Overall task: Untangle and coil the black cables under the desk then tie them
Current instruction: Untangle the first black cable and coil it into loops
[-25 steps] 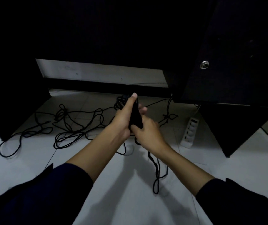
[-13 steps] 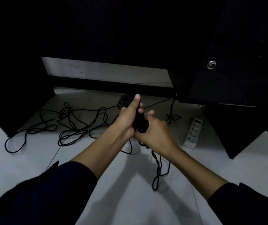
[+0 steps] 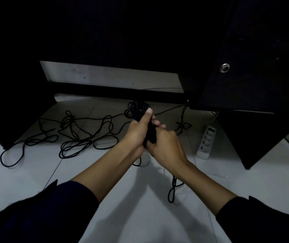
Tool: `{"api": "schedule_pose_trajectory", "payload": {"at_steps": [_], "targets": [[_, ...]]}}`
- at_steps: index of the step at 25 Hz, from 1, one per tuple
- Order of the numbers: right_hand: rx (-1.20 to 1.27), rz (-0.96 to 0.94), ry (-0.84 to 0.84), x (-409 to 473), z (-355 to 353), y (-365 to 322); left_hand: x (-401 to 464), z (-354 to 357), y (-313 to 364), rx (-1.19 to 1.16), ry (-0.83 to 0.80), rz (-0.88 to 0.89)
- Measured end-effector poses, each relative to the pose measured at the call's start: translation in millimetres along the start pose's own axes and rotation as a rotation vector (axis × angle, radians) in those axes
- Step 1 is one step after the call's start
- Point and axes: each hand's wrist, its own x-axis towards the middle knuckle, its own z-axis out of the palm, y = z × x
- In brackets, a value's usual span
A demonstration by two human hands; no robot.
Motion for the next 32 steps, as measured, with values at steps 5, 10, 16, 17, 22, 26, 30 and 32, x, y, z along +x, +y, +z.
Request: {"api": "schedule_pose_trajectory", "payload": {"at_steps": [5, 10, 16, 17, 22, 26, 30, 32], "targets": [[0.352, 0.129, -0.183, 4, -12, 4, 4, 0, 14, -0.098, 0.026, 0.015], [0.511, 0.06, -0.454, -7, -23, 32, 12, -21, 32, -0.019, -0.004, 0.057], [0.16, -0.139, -0.435, -4, -41, 55, 13, -30, 39, 0.243, -0.165, 0.031], [0.065, -0.226, -0.412, -1, -44, 53, 12, -31, 39, 0.27, -0.174, 0.028], [-0.218, -0.457, -0.438, 8, -56, 33, 4, -30, 36, 0.354, -0.208, 0.002], [-0.135, -0.563, -0.392, 4, -49, 15, -5, -20, 24, 0.489, -0.263, 0.002], [-0.065, -0.489, -0.209, 4, -45, 11, -10, -18, 21, 0.555, -0.378, -0.014], [-0.111, -0.481, -0.062, 2, -42, 13, -11, -17, 21, 0.571, -0.377, -0.04]]}}
